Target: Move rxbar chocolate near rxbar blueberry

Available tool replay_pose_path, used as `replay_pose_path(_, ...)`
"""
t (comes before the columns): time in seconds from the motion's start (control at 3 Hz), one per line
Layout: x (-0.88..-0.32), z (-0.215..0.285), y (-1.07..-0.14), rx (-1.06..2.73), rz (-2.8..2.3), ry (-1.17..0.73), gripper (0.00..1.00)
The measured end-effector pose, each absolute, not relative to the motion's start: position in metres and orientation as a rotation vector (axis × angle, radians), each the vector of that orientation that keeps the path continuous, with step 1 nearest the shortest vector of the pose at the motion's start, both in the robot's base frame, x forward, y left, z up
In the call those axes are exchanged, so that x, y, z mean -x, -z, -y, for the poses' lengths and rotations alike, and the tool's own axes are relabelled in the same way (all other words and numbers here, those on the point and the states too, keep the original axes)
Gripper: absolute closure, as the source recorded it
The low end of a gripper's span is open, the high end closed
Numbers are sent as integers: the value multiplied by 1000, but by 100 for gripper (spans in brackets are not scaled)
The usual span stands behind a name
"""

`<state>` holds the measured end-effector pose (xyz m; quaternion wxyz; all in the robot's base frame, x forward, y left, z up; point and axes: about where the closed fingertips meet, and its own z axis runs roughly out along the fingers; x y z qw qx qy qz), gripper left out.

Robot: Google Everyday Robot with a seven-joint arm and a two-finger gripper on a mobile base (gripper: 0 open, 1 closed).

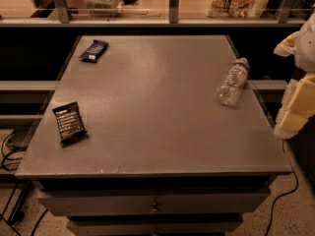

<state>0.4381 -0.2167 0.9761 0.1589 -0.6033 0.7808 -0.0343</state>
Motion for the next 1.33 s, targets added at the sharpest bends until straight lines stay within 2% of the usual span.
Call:
replay_pose_path(0.33, -438, 217, -976, 1725, -2232, 98, 0)
replay_pose_path(1.0, -445, 196, -966, 1793, -2022, -162, 0)
replay_pose_path(1.33, -445, 200, -968, 1776, -2078, -86, 0)
